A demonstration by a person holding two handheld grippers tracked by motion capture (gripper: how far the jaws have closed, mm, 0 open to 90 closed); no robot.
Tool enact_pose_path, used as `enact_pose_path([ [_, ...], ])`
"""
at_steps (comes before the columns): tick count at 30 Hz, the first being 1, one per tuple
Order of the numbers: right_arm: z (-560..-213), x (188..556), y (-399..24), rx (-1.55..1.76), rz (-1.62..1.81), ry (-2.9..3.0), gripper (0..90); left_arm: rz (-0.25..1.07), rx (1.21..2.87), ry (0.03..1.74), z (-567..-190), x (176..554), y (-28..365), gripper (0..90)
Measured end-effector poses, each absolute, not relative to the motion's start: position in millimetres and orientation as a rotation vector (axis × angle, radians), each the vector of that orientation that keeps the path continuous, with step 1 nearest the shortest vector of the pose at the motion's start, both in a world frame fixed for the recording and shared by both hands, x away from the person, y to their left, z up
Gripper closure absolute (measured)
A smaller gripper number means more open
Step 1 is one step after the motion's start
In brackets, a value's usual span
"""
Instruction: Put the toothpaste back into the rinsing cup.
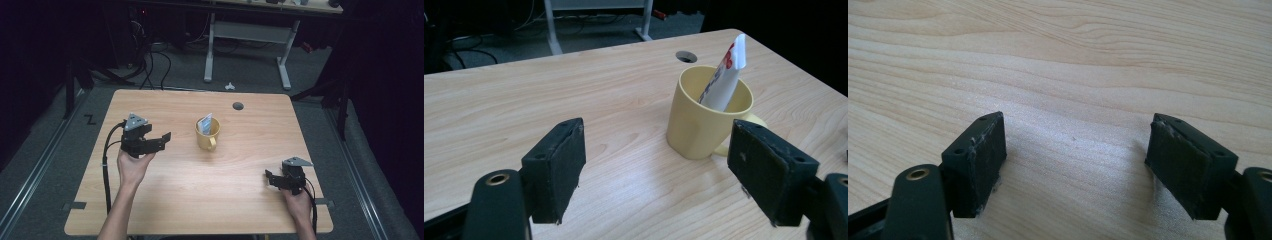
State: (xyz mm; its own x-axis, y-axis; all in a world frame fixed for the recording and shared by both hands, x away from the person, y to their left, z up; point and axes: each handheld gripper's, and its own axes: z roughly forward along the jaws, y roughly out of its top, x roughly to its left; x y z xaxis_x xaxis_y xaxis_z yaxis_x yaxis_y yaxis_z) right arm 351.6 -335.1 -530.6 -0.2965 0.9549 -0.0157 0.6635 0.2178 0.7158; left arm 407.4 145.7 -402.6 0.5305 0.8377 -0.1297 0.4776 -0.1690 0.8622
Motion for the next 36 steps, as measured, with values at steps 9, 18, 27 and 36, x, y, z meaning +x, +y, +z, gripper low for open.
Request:
enact_pose_path([
  [9,-531,352,-335,1.492,0.846,2.040,23.7,0.482,1.810,1.097,-404,401,153,24.7],
  [18,-531,352,-335,1.493,0.846,2.039,23.7,0.503,1.814,1.099,-408,393,159,25.1],
  [27,-531,352,-335,1.493,0.845,2.038,23.7,0.501,1.813,1.112,-417,386,163,25.4],
  [36,-531,351,-335,1.494,0.845,2.038,23.6,0.487,1.791,1.130,-425,381,170,25.1],
])
